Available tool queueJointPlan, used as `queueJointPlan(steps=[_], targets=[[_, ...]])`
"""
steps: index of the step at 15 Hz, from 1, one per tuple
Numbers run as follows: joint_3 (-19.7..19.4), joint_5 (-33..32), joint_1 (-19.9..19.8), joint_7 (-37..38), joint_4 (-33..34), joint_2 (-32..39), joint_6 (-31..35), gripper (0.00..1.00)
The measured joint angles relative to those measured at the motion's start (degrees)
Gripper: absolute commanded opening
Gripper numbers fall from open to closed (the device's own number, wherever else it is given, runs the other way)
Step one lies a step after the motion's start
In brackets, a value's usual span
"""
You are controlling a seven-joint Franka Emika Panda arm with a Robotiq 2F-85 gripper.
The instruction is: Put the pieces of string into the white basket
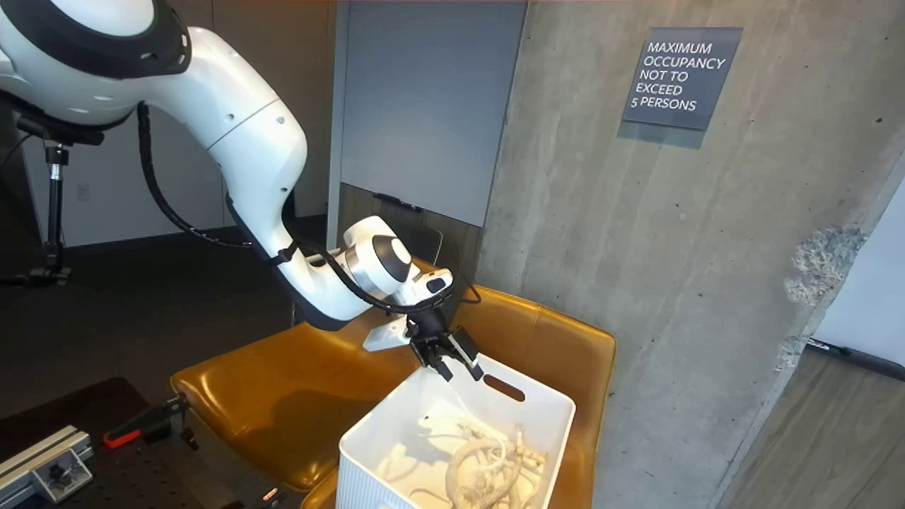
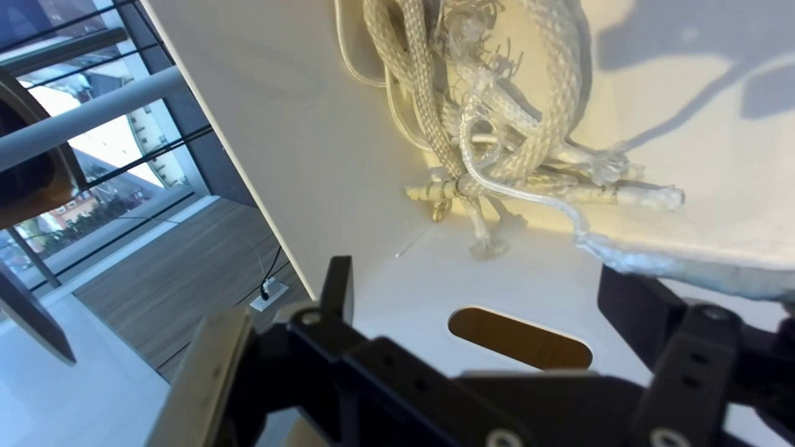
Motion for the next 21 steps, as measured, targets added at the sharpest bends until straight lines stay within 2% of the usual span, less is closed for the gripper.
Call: queueJointPlan(steps=[5,12,21], targets=[[-1.0,-3.6,2.2,3.7,-1.7,-1.4,0.0,1.0],[-1.0,-6.8,2.2,6.6,-1.9,-1.7,0.0,1.0],[-1.1,-7.4,-3.1,6.7,-0.1,-2.6,-0.1,1.0]])
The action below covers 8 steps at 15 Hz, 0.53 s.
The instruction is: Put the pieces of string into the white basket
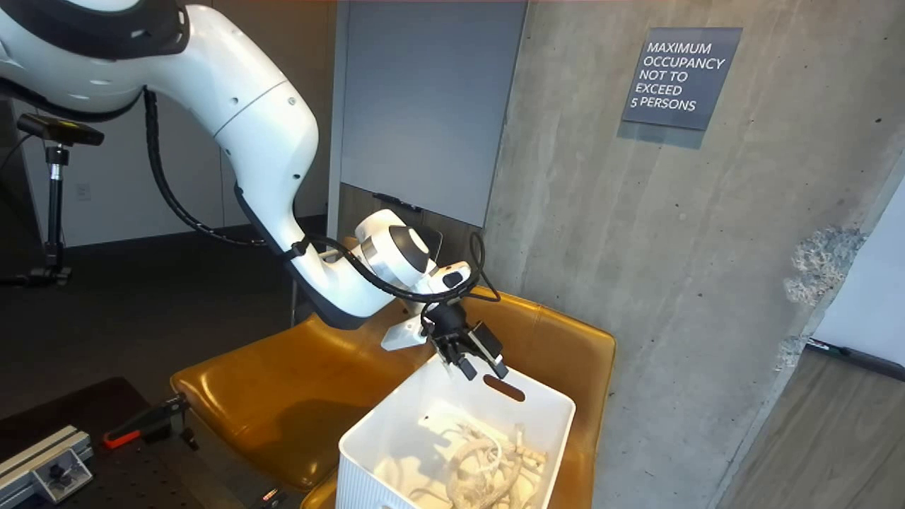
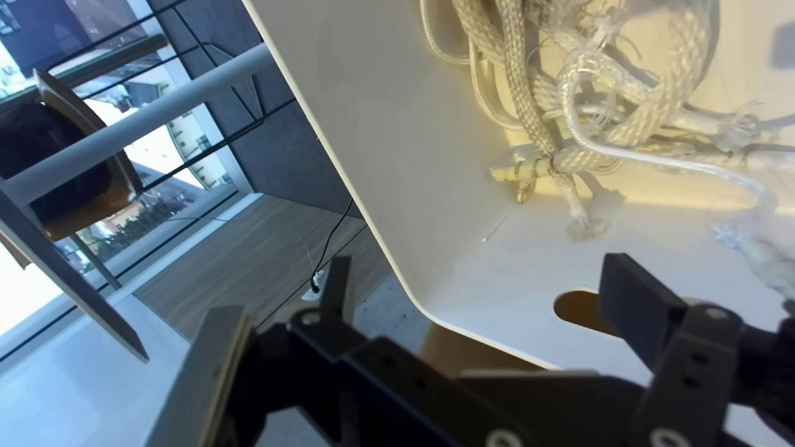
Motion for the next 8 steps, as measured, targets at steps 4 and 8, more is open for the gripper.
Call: queueJointPlan(steps=[4,8], targets=[[1.1,0.0,-0.4,0.0,0.0,0.5,-0.4,1.0],[2.6,0.0,-0.8,0.0,0.4,1.5,-1.5,1.0]])
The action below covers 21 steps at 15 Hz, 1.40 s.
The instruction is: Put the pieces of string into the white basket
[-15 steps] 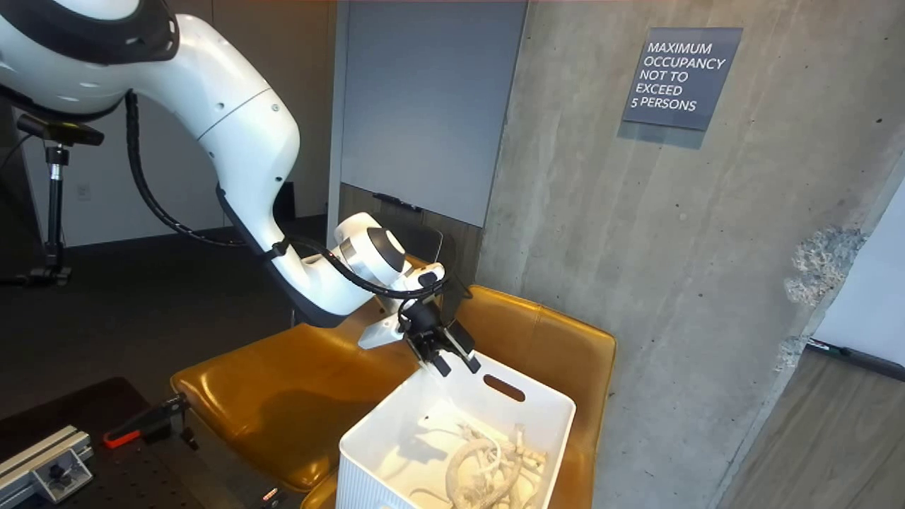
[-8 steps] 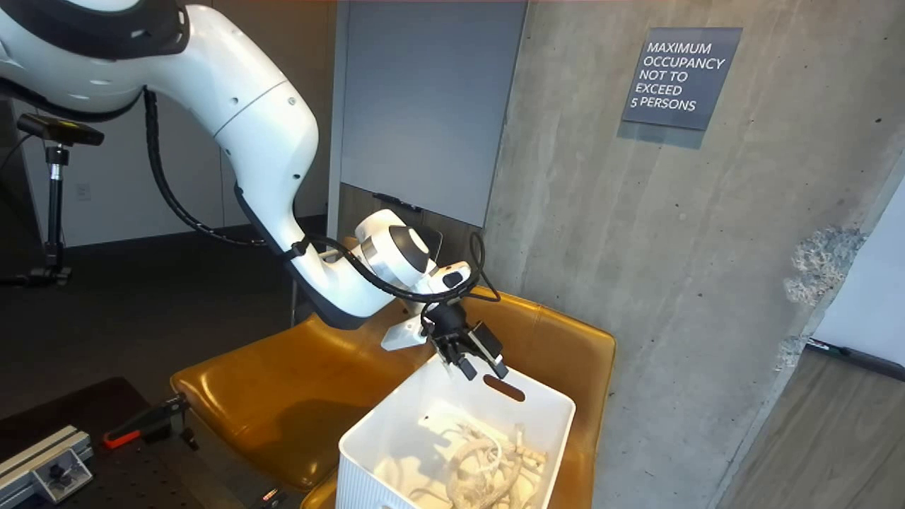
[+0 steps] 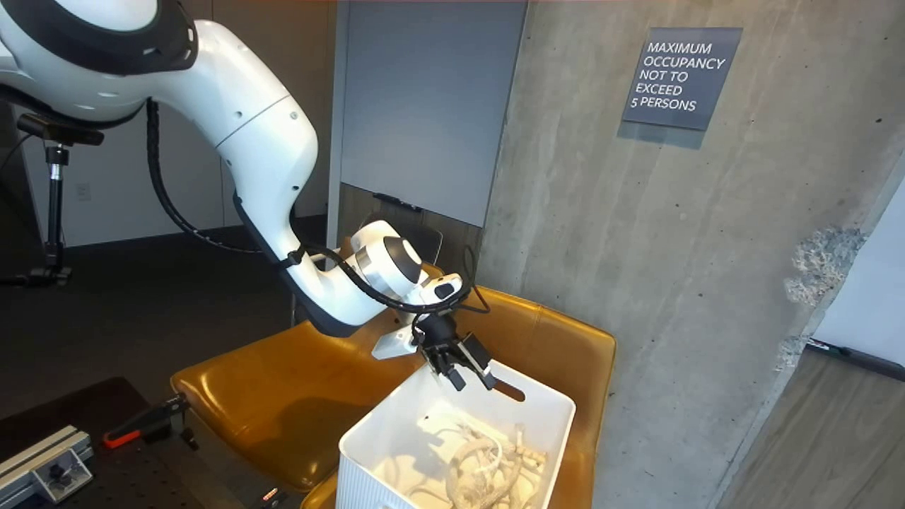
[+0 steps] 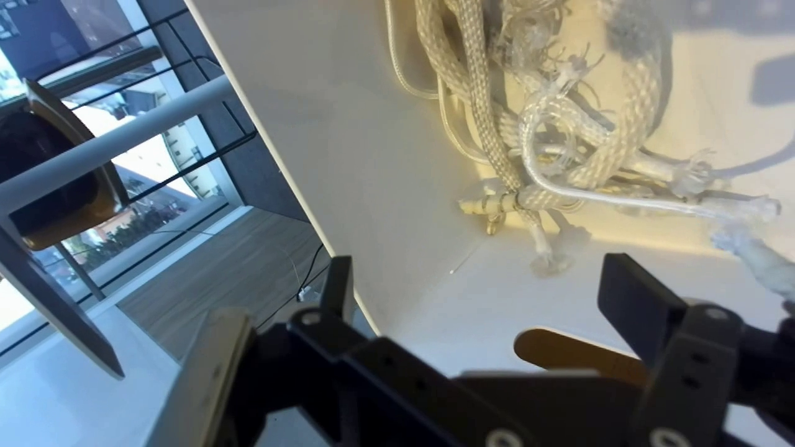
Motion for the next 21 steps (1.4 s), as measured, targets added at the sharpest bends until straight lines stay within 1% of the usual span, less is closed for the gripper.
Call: queueJointPlan(steps=[6,12,21], targets=[[2.5,0.0,-1.1,0.0,1.8,2.3,-2.2,1.0],[3.3,-0.2,-1.0,0.0,3.3,2.7,-3.3,1.0],[3.8,-5.5,-0.7,1.7,4.3,2.2,-4.1,1.0]])
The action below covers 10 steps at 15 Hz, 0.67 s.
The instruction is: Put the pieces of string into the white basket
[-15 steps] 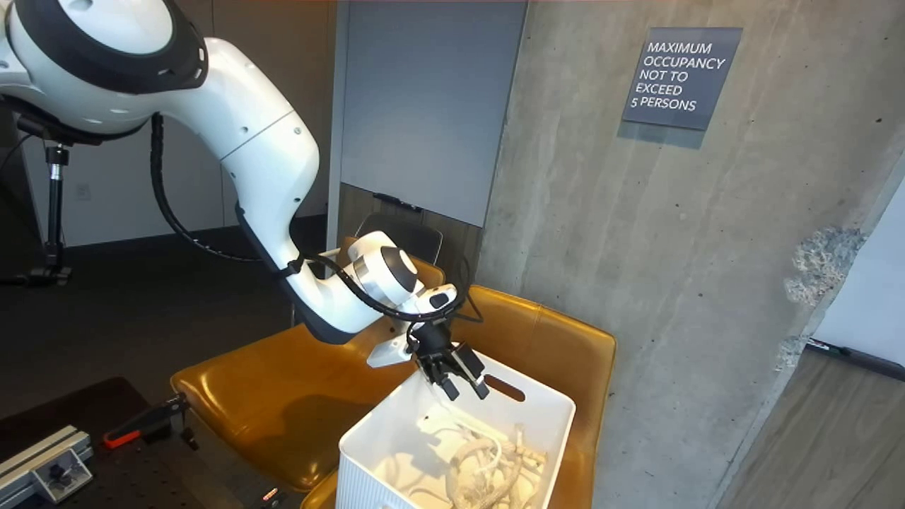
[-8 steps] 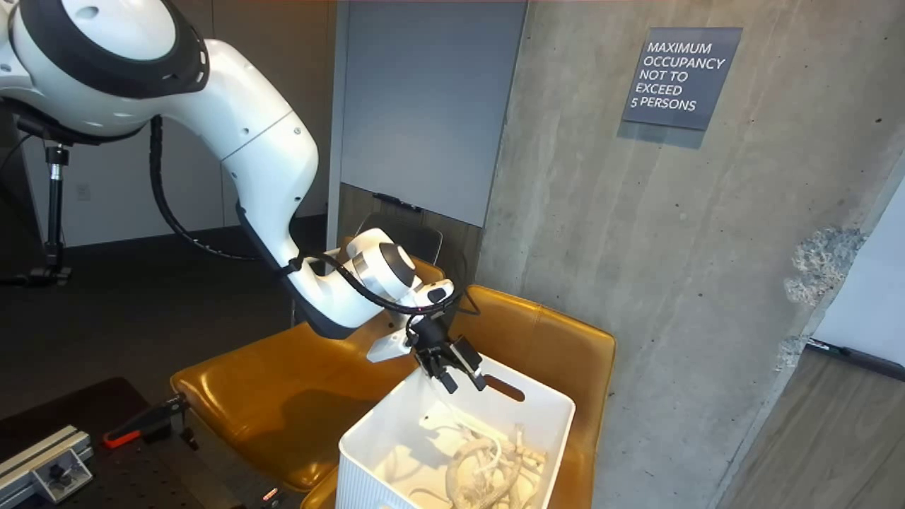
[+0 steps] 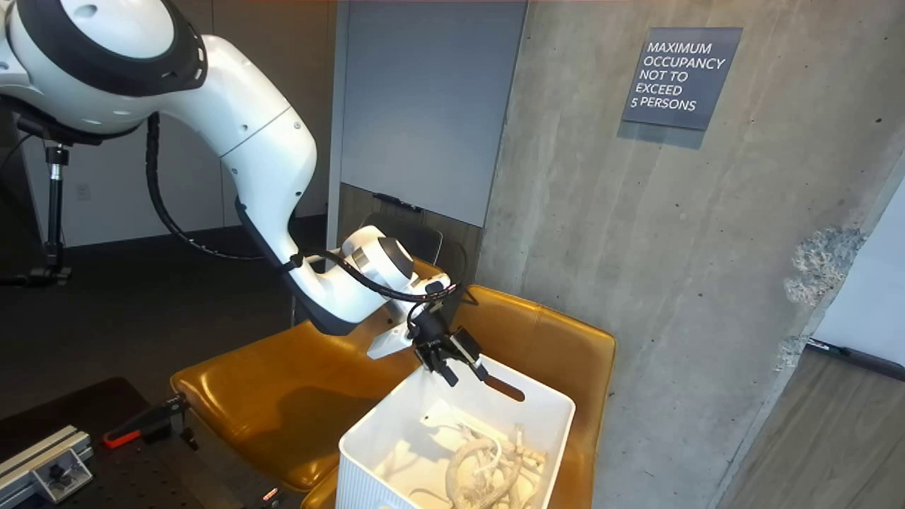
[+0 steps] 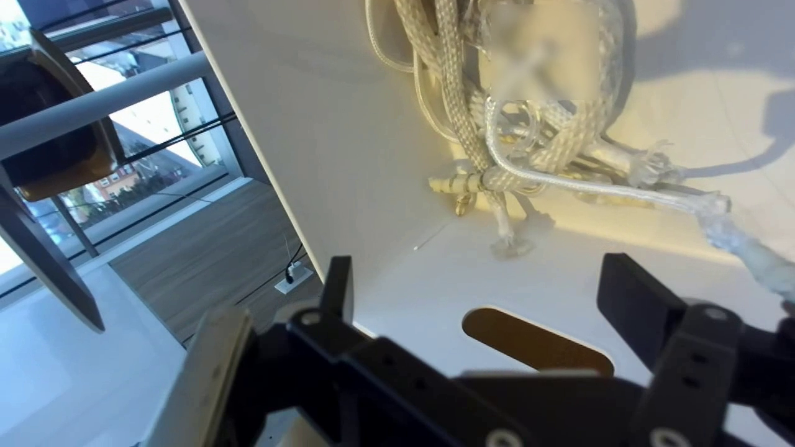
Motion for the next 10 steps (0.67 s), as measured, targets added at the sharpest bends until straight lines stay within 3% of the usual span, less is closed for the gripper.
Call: queueJointPlan(steps=[10], targets=[[3.9,-11.7,-0.9,5.2,-3.0,-4.7,-4.1,1.0]])
